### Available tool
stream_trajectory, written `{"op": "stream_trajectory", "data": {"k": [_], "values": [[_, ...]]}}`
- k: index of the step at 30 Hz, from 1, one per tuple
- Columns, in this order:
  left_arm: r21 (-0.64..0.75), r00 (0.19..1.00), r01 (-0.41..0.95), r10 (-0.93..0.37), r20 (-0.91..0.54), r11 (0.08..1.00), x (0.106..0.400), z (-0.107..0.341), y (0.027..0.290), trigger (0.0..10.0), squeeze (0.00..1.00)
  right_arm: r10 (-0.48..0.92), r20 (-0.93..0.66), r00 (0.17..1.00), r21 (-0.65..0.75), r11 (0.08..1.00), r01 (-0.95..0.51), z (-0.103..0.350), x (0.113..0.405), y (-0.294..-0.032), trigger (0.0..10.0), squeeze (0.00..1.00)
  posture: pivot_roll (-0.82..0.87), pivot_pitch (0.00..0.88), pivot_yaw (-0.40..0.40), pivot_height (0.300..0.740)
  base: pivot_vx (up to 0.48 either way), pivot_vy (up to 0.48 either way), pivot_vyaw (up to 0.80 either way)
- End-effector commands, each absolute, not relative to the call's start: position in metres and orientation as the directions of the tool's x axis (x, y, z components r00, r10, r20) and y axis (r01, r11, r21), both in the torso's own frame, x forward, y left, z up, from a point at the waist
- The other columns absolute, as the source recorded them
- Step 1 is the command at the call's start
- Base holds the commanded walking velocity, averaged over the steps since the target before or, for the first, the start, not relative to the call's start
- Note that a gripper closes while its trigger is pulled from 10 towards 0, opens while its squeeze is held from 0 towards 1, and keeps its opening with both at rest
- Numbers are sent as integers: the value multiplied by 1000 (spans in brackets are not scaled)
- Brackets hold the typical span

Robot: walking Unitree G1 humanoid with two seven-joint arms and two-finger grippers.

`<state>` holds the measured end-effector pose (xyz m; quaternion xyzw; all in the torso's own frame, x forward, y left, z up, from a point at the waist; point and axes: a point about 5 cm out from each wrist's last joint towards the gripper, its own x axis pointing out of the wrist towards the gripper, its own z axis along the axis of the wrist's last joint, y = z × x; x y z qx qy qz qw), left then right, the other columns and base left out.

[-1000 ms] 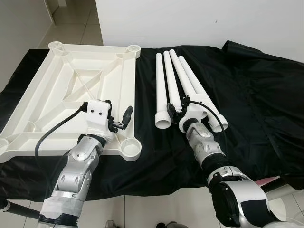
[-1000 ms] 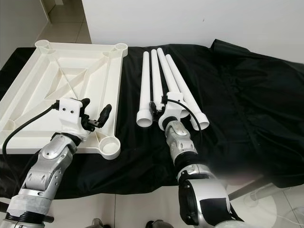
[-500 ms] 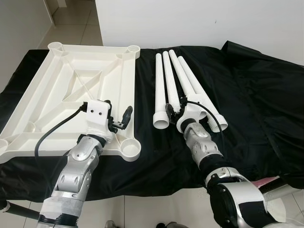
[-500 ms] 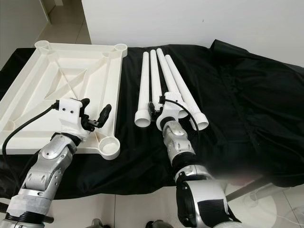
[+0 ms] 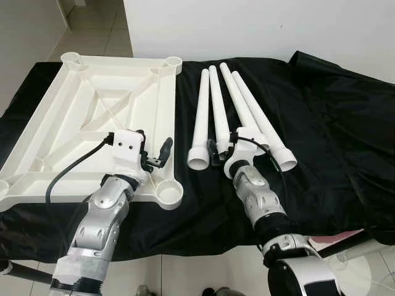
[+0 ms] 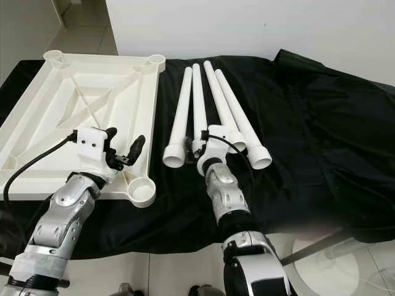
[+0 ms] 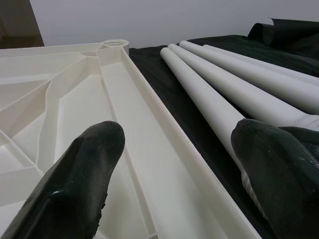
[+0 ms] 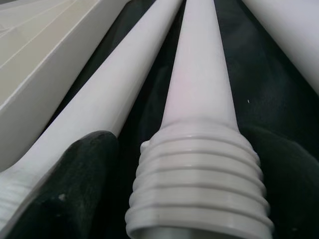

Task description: Building children table

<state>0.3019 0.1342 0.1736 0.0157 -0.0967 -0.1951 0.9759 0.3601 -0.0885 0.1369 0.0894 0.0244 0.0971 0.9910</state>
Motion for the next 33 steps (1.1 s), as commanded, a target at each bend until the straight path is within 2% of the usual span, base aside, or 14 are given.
{"op": "stream_trajectory", "data": {"k": [1, 2, 14, 15, 18, 19, 21, 27, 28, 30, 31, 33], "values": [[80, 889, 415, -423, 177, 906, 299, 173, 131, 10000, 0, 188, -40, 981, 178, 968, -178, 136, 358, -89, 10000, 1000, -7, 108, -33, 740, 0, 0, 0], [79, 889, 417, -424, 174, 906, 298, 173, 131, 10000, 0, 170, -33, 985, 182, 970, -161, 136, 356, -91, 10000, 0, -7, 108, -33, 740, 0, 0, 0], [75, 887, 426, -433, 161, 901, 297, 170, 131, 10000, 0, 139, -74, 988, 192, 974, -122, 125, 346, -95, 10000, 0, -12, 112, -27, 740, 0, 0, 0], [75, 886, 428, -435, 160, 901, 297, 170, 131, 10000, 0, 143, -87, 986, 200, 972, -124, 123, 347, -95, 3255, 0, -12, 111, -25, 740, 0, 0, 0], [76, 886, 429, -436, 160, 900, 297, 170, 131, 10000, 0, 147, -94, 985, 205, 971, -126, 122, 347, -95, 3255, 0, -12, 111, -25, 740, 0, 0, 0], [78, 885, 429, -436, 160, 900, 298, 170, 131, 10000, 0, 148, -100, 984, 199, 972, -126, 121, 347, -95, 157, 0, -11, 110, -24, 740, 0, 0, 0], [79, 885, 429, -436, 160, 900, 298, 170, 131, 10000, 0, 147, -104, 984, 197, 972, -125, 121, 347, -95, 0, 0, -11, 110, -21, 740, 0, 0, 0], [81, 887, 425, -433, 160, 901, 298, 170, 132, 10000, 0, 141, -109, 984, 197, 973, -117, 121, 347, -95, 0, 0, -8, 110, -17, 740, 0, 0, 0], [82, 888, 423, -431, 159, 902, 298, 170, 133, 10000, 0, 132, -114, 985, 191, 976, -108, 120, 347, -95, 3804, 0, -9, 111, -11, 740, 0, 0, 0], [84, 889, 421, -430, 159, 903, 298, 170, 133, 10000, 0, 125, -117, 985, 186, 977, -102, 119, 347, -96, 3804, 0, -9, 111, -11, 740, 0, 0, 0], [84, 889, 421, -429, 159, 903, 298, 170, 134, 10000, 0, 114, -108, 988, 181, 979, -93, 119, 347, -97, 10000, 0, -11, 115, -6, 740, 0, 0, 0], [84, 889, 422, -430, 158, 903, 298, 171, 134, 10000, 0, 105, -92, 990, 195, 977, -86, 121, 347, -98, 10000, 0, -11, 116, -5, 740, 0, 0, 0]]}}
